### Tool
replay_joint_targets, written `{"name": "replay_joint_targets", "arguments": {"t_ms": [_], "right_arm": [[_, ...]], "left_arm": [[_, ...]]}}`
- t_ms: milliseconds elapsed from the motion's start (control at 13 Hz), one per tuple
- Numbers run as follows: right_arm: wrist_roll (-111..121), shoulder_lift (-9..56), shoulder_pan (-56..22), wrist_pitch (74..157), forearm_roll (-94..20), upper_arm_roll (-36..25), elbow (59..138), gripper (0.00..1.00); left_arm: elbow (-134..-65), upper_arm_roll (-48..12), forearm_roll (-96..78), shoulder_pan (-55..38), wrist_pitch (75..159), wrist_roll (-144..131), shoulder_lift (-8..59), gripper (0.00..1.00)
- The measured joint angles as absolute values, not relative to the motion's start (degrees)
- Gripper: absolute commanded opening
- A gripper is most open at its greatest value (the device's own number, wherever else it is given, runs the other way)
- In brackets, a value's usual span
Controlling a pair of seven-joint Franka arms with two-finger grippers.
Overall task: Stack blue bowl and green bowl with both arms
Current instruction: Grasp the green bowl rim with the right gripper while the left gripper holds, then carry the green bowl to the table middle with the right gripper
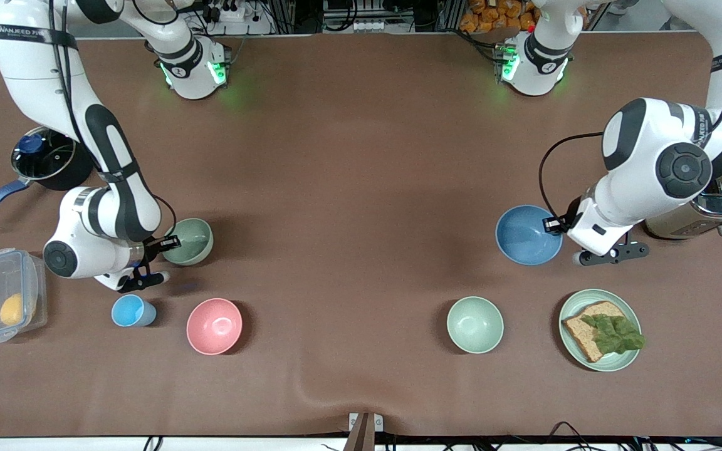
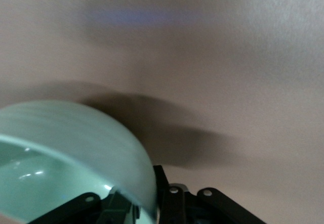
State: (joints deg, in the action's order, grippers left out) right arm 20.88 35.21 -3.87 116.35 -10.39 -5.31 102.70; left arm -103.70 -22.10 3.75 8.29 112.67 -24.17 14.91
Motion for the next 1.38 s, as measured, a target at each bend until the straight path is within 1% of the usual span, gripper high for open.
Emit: {"name": "replay_joint_targets", "arguments": {"t_ms": [231, 538, 769, 1000, 1154, 1385], "right_arm": [[20.7, 34.7, -5.4, 115.1, -10.4, -5.1, 102.0, 0.09], [17.6, 33.6, -8.5, 113.3, -10.5, -5.1, 101.2, 0.09], [12.1, 32.4, -11.6, 111.1, -13.9, -4.9, 101.1, 0.09], [0.0, 31.4, -17.4, 110.7, -19.0, -4.6, 101.1, 0.10], [-11.4, 31.2, -22.0, 112.2, -24.6, -4.6, 100.8, 0.10], [-23.4, 31.4, -26.7, 117.8, -28.2, -4.6, 100.1, 0.10]], "left_arm": [[-102.8, -23.9, 3.7, 7.6, 112.7, -27.9, 15.4, 0.00], [-101.9, -24.0, 3.7, 4.8, 112.7, -31.7, 16.6, 0.00], [-101.2, -24.0, 3.7, 4.5, 112.6, -32.1, 16.8, 0.00], [-101.0, -24.0, 3.7, 4.2, 112.6, -32.8, 16.8, 0.00], [-101.0, -24.0, 3.7, 4.2, 112.5, -32.9, 16.9, 0.00], [-100.9, -24.0, 3.7, 4.1, 112.5, -32.9, 16.9, 0.00]]}}
